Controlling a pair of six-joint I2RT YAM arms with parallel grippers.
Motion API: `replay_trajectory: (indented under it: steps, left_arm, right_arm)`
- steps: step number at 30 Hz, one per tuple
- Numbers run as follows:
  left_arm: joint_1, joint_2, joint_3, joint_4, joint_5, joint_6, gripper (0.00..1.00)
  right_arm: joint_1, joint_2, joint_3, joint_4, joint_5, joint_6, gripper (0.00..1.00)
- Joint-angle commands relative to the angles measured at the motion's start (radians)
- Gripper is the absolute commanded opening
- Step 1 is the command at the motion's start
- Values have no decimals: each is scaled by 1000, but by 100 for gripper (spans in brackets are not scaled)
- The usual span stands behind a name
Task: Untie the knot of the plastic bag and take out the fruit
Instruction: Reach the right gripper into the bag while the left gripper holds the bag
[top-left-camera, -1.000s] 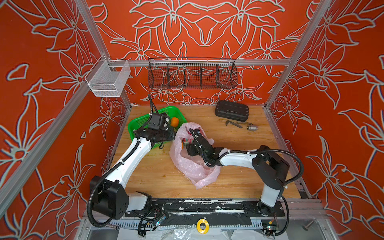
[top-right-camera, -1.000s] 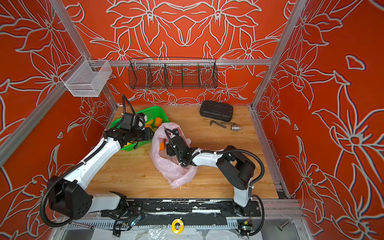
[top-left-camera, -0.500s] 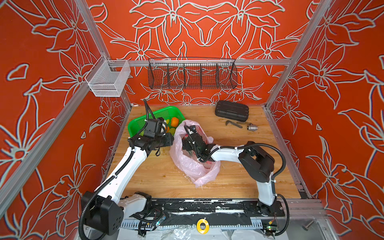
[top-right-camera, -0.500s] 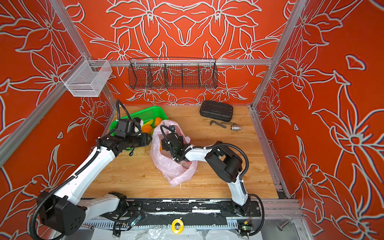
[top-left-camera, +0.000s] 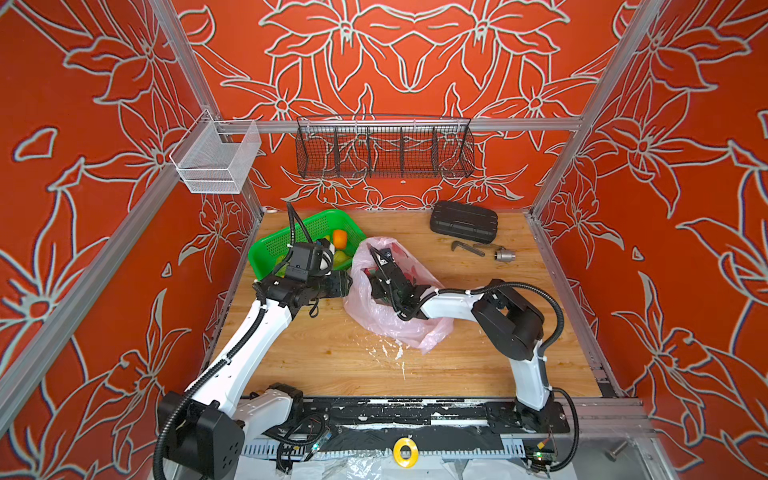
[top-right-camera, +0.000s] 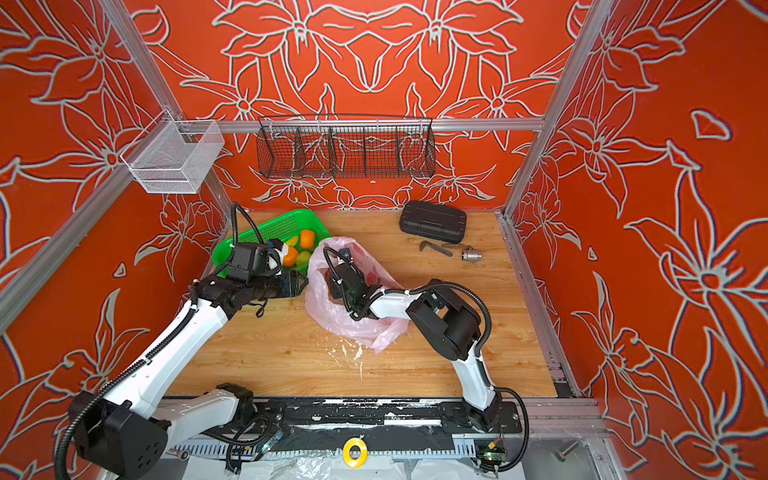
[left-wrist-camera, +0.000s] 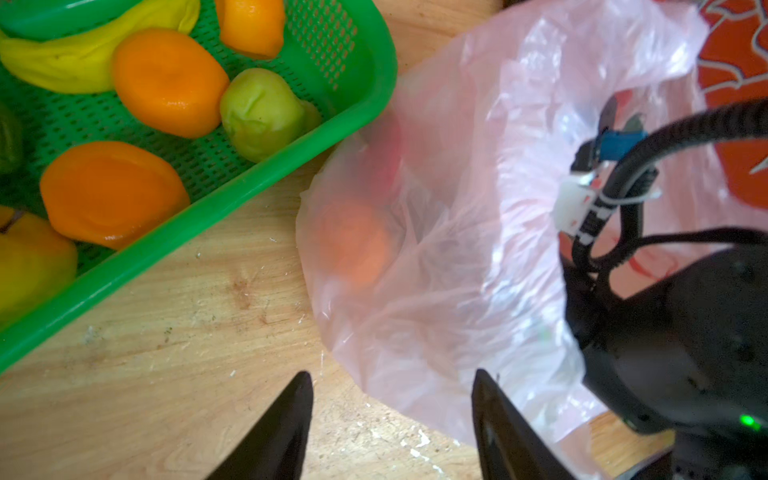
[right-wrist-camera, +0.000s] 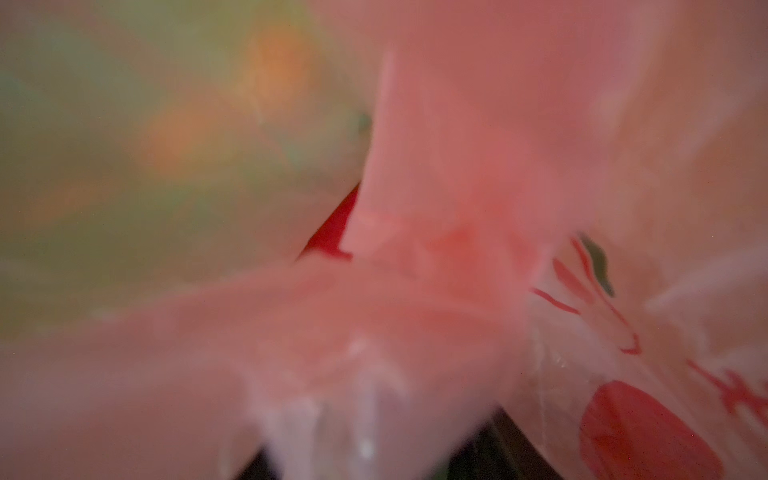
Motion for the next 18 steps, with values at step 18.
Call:
replay_trajectory:
  steps: [18]
  left_arm:
    - [-77,148,74,67,362,7,97]
  right_arm:
    - [-4,-363,-339,-61,86,35,43]
